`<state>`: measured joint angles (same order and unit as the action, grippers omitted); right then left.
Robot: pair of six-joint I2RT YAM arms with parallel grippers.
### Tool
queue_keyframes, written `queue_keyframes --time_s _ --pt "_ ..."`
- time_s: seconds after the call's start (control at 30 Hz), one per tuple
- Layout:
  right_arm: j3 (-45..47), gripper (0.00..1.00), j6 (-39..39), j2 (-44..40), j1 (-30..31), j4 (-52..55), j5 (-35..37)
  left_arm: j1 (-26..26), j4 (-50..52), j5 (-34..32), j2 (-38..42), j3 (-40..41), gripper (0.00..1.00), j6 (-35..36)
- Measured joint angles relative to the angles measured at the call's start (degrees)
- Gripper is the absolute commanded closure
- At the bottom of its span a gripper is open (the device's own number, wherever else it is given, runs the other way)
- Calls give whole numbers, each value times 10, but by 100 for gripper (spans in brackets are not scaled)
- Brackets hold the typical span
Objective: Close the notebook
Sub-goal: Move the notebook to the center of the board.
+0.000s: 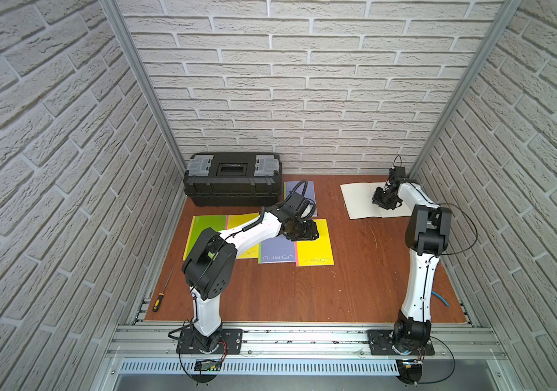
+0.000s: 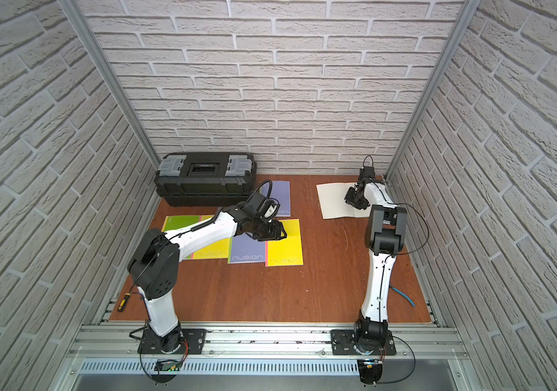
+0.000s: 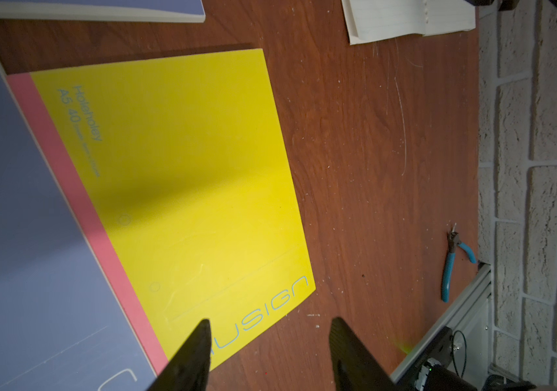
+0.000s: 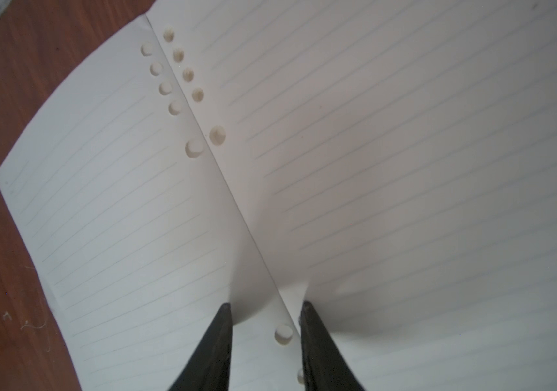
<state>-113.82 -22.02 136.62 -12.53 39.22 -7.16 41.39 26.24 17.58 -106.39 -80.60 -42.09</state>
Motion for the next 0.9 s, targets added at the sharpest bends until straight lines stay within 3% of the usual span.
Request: queue_keyframes --time_s 0.27,0.9 --pt "50 67 -2 -22 -1 -44 -17 0 0 0 0 4 43 0" --pt "291 68 -62 -165 8 -130 -60 5 -5 2 3 14 43 0"
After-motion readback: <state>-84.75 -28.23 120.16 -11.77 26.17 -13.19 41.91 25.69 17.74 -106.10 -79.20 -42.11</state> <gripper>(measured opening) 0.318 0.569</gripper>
